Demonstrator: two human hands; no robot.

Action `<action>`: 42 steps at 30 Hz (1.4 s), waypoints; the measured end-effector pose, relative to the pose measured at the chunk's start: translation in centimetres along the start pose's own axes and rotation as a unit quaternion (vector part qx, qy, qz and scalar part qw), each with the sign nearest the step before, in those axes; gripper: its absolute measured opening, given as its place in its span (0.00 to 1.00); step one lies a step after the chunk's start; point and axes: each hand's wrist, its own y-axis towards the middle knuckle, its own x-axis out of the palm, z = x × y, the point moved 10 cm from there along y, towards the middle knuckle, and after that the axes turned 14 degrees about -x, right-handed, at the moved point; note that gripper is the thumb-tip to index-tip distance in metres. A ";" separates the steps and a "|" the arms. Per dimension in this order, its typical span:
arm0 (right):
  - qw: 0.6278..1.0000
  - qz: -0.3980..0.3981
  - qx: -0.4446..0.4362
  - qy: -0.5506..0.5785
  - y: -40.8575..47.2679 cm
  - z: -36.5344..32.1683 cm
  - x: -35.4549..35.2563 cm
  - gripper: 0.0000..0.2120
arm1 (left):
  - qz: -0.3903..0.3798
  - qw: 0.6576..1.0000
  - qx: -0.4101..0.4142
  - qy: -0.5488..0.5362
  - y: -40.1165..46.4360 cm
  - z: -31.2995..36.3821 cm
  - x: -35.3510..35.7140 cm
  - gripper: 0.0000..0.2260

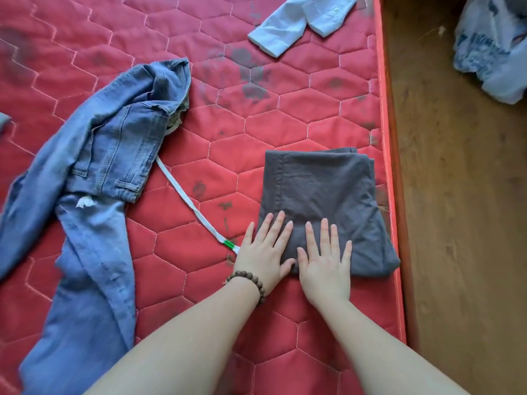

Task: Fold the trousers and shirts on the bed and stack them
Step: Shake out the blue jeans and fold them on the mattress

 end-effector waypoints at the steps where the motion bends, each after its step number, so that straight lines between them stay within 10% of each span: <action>1: 1.000 -0.019 0.006 0.005 -0.1 0.0 0.0 0.27 | -0.005 1.000 0.001 0.010 -0.3 -0.3 -0.5 0.34; 5: 0.993 -0.114 0.036 0.022 -0.4 -0.7 -0.1 0.31 | 0.026 0.998 -0.056 0.009 -1.4 -5.4 -4.6 0.33; 22: 0.992 -0.066 -0.099 0.029 8.9 -25.8 -4.2 0.35 | 0.079 0.978 -0.187 0.042 -3.6 -36.2 -9.4 0.40; 32: 0.983 -0.104 -0.149 -0.016 17.8 -36.5 0.8 0.38 | 0.061 0.995 -0.072 -0.022 3.7 -39.4 -7.2 0.43; 42: 0.996 0.001 -0.093 0.004 17.6 -37.9 -1.3 0.20 | 0.103 0.988 -0.056 -0.096 4.2 -39.5 -8.6 0.22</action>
